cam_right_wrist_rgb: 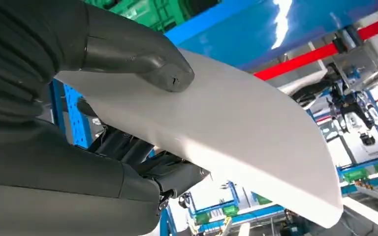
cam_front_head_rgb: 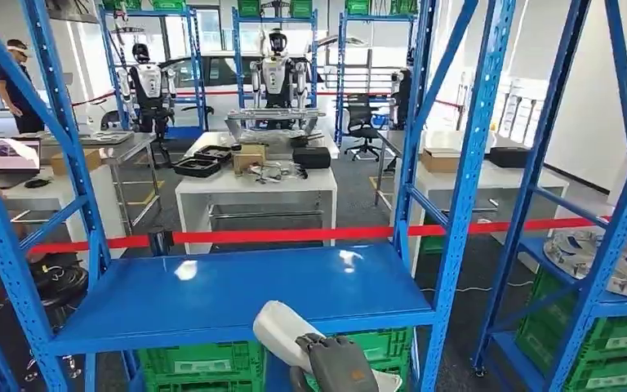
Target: Take the parts from the cabinet and place them on the table.
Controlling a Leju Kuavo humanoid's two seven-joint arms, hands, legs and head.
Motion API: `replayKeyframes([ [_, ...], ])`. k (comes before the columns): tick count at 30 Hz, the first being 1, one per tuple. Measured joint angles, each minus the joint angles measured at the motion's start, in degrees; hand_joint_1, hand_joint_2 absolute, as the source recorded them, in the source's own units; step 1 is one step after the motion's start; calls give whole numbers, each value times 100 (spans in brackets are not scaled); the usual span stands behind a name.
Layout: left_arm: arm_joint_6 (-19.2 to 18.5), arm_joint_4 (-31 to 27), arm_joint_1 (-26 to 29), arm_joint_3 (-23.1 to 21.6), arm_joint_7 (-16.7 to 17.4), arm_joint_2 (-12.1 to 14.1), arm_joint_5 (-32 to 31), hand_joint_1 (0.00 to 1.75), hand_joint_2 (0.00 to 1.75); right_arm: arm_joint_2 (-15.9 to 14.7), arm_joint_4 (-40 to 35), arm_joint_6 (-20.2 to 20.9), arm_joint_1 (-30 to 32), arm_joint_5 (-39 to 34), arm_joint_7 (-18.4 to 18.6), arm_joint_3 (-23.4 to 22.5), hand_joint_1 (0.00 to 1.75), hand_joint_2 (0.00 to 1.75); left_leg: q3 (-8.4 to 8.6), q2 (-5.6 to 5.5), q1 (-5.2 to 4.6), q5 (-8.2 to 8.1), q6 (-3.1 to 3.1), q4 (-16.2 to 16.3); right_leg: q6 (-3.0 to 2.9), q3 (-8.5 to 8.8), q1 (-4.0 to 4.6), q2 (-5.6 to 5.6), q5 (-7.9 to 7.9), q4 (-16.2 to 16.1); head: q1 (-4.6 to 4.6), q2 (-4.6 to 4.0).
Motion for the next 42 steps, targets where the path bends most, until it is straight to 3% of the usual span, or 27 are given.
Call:
replayKeyframes([
  [1,0,0,1,0,0,0,0,0,175,0,0,0,1,0,0,0,175,175,-94,-1,-8,70,6,6,9,-90,2,0,-246,430,2,0],
  [2,0,2,5,0,0,0,2,0,175,0,0,0,3,0,0,0,175,175,-199,1,-16,140,10,21,10,-141,5,1,-324,795,11,0],
  [4,0,2,17,0,0,-2,0,0,175,-2,0,0,4,0,0,0,175,175,-398,15,-24,260,-1,64,-19,38,17,1,-10,876,13,0],
  [6,0,2,15,0,0,-2,2,0,175,-2,0,0,0,0,0,0,175,175,-572,13,-25,359,-27,123,-77,654,38,0,335,132,15,0],
  [8,0,0,13,0,-2,-13,0,0,175,4,-9,0,-18,-2,-2,0,175,175,-667,1,-52,431,-79,186,-165,1322,93,-1,29,-852,17,0],
  [9,0,0,15,0,-11,-13,0,0,175,7,-11,-2,-19,-7,-7,-2,175,175,-668,8,-41,490,-120,174,-156,1347,93,1,-9,-929,7,0],
  [12,0,4,31,0,-26,-11,-11,0,175,4,-11,9,-32,-55,-17,-2,175,175,-699,1,-39,660,-236,112,-239,1203,87,-5,166,-993,9,0],
  [13,0,4,34,0,-28,7,-11,0,175,9,-7,15,-49,-72,-24,-2,175,175,-759,-27,-9,467,-258,200,-285,1161,65,-29,245,-1000,11,0],
  [14,0,4,36,0,-24,7,-11,0,175,13,-7,20,-67,-98,-35,0,175,175,-852,-35,-7,120,-278,432,-337,1082,52,-26,307,-1001,-11,0],
  [16,0,4,31,0,-48,7,-15,0,175,15,6,20,-100,-140,-65,0,175,175,-1026,-36,14,-537,-332,1231,-340,923,55,-25,456,-991,-22,0],
  [17,2,2,30,0,-57,7,-19,0,175,15,22,15,-110,-157,-81,2,175,175,-1084,-35,17,-679,-353,1626,-331,822,56,-27,533,-978,-24,0],
  [18,7,2,32,0,-70,13,-20,0,175,15,37,9,-113,-186,-83,7,175,175,-1073,-36,21,-606,-368,1870,-320,715,54,-31,607,-963,-24,0],
  [19,22,2,32,0,-77,20,-22,0,175,15,55,7,-116,-206,-83,11,175,175,-972,-34,31,-380,-374,1881,-307,608,52,-33,677,-946,-26,0],
  [21,55,0,28,0,-85,30,-20,0,175,37,94,2,-146,-242,-83,20,175,175,-494,-34,46,-2,-371,1339,-272,418,48,-40,800,-910,-28,0],
  [22,63,-4,18,0,-85,35,-11,0,175,66,101,0,-173,-245,-89,22,175,175,-95,-37,53,-34,-361,826,-244,359,48,-36,856,-875,-31,0],
  [23,72,-18,12,0,-90,35,13,0,175,98,101,-4,-196,-245,-98,26,175,175,339,-46,35,-314,-345,251,-209,308,72,-33,889,-852,-39,0],
  [24,88,-20,3,0,-107,42,44,0,175,116,112,-11,-242,-265,-118,42,175,175,429,-67,10,-429,-279,-10,-169,287,71,-48,944,-838,-22,0],
  [27,98,-11,49,9,-129,48,101,0,175,127,177,-20,-305,-354,-171,120,175,175,241,-55,-13,-268,-135,14,-64,235,57,-54,1151,-913,-15,0],
  [28,96,-7,54,13,-138,55,109,0,175,127,210,-22,-306,-358,-175,140,175,175,182,-19,7,-191,-72,10,-28,186,26,-45,1018,-858,-24,0],
  [31,85,-11,63,48,-155,107,118,0,175,127,251,-28,-323,-383,-177,179,175,175,-87,-11,-4,46,7,20,45,-135,17,-37,-69,157,9,0],
  [32,70,-11,64,52,-171,114,118,0,175,127,265,-28,-324,-382,-177,199,175,175,-185,-12,-13,122,19,26,49,-193,18,-36,-249,548,11,0],
  [33,59,-9,68,57,-175,118,120,0,175,127,280,-24,-324,-382,-175,212,175,175,-290,-12,-22,194,18,36,45,-201,21,-33,-249,823,15,0],
  [34,50,-9,77,63,-177,118,120,0,175,127,291,-15,-325,-385,-175,227,175,175,-408,-12,-29,268,12,56,29,-108,26,-26,-74,900,15,0],
  [36,44,-7,91,94,-186,118,127,0,175,153,304,15,-357,-418,-149,245,175,175,-613,-9,-30,382,-12,110,-26,382,54,-24,339,433,20,0],
  [37,41,-7,93,101,-190,118,129,0,175,184,308,31,-405,-444,-124,262,175,175,-695,-10,-30,436,-32,143,-71,774,78,-20,364,-39,26,0],
  [39,42,-9,94,107,-208,114,149,0,175,254,308,31,-498,-477,-98,293,175,175,-772,-1,-47,527,-88,187,-161,1402,121,-16,-47,-1008,24,0],
  [42,42,-4,126,133,-249,118,179,0,175,262,317,33,-499,-485,-72,334,175,175,-771,-2,-11,732,-206,78,-233,1280,150,-12,102,-996,18,0],
])
